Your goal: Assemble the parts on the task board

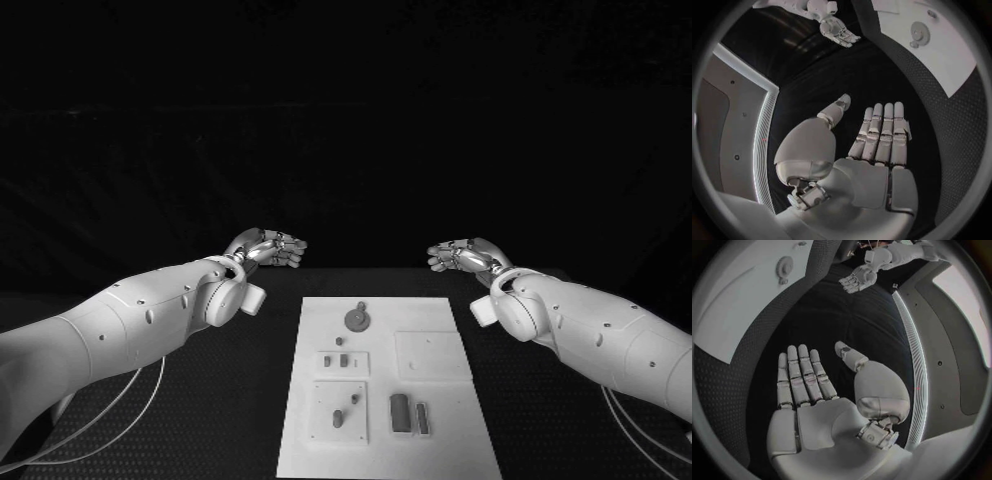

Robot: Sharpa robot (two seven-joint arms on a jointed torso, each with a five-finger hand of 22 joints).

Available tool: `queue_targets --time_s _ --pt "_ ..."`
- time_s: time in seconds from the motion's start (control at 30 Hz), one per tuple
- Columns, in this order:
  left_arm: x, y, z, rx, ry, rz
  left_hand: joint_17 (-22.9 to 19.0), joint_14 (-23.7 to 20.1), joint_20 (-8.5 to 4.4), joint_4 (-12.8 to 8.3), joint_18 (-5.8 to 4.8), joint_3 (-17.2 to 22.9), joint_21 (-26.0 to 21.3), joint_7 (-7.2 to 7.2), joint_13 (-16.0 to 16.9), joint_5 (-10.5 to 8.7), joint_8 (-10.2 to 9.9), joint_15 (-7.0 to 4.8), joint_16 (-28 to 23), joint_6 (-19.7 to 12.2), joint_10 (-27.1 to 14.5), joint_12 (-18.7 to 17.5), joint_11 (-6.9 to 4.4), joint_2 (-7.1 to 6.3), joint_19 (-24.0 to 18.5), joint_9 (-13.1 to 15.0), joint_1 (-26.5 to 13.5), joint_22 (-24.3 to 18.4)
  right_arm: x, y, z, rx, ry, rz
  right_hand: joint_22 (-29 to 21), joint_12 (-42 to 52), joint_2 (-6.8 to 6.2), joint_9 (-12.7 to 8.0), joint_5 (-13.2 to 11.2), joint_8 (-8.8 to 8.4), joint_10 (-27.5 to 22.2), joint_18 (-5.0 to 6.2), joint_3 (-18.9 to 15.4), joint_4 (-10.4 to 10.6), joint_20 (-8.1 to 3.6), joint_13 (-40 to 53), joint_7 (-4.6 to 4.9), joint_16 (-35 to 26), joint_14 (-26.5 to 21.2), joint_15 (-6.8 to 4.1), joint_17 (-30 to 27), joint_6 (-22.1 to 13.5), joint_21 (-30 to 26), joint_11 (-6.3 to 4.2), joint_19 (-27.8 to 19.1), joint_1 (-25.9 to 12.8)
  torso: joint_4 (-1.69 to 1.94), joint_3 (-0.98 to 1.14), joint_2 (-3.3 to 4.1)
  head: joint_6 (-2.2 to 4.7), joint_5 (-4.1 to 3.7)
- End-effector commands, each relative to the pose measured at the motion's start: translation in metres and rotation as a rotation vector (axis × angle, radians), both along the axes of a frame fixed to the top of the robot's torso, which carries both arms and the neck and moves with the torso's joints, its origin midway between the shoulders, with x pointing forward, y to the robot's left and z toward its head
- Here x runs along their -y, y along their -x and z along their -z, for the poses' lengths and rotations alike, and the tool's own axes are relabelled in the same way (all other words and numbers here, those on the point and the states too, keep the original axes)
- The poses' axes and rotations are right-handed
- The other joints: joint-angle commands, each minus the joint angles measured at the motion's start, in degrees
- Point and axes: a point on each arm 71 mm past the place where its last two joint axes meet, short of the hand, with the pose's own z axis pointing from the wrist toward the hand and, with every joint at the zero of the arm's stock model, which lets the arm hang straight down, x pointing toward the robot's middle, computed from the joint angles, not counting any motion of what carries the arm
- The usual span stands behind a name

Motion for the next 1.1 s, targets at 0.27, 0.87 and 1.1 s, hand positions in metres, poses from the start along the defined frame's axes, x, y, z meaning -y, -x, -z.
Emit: queue_targets --time_s 0.27,0.87,1.1 --pt "0.01 0.01 0.004 0.017 0.041 -0.021 -38.66 -45.83 -2.34 14.03 -1.28 -28.59 -3.81 -10.01 -15.48 -3.49 -15.58 -7.81 -14.4 -44.3 -56.3 -3.87 -8.29 2.45 -47.59 -29.81 -55.37 -50.78 -0.008 0.008 0.0 0.019 -0.044 0.017 -64.2 -10.84 1.65 -37.26 -4.44 -6.14 -53.0 -7.85 -36.53 11.77 -11.3 -15.91 -10.58 -22.58 -42.61 -10.14 -28.82 -45.54 -12.97 -9.56 -28.35 -47.69 0.04 -0.37 -2.01 0.38 -1.01" --pt "0.067 0.1 0.011 0.057 0.26 -0.209 -38.66 -45.83 -2.34 14.03 -1.28 -28.59 -3.81 -10.01 -15.48 -3.49 -15.58 -7.81 -14.4 -44.3 -56.3 -3.87 -8.29 2.45 -47.59 -29.81 -55.37 -50.78 -0.054 0.089 -0.011 0.053 -0.32 0.188 -64.2 -10.84 1.65 -37.26 -4.44 -6.14 -53.0 -7.85 -36.53 11.77 -11.3 -15.91 -10.58 -22.58 -42.61 -10.14 -28.82 -45.54 -12.97 -9.56 -28.35 -47.69 0.1 -0.91 -5.04 0.99 -2.48" --pt "0.073 0.116 0.01 0.053 0.28 -0.24 -38.66 -45.83 -2.34 14.03 -1.28 -28.59 -3.81 -10.01 -15.48 -3.49 -15.58 -7.81 -14.4 -44.3 -56.3 -3.87 -8.29 2.45 -47.59 -29.81 -55.37 -50.78 -0.063 0.115 -0.015 0.033 -0.362 0.236 -64.2 -10.84 1.65 -37.26 -4.44 -6.14 -53.0 -7.85 -36.53 11.77 -11.3 -15.91 -10.58 -22.58 -42.61 -10.14 -28.82 -45.54 -12.97 -9.56 -28.35 -47.69 0.1 -0.91 -5.04 0.99 -2.48"
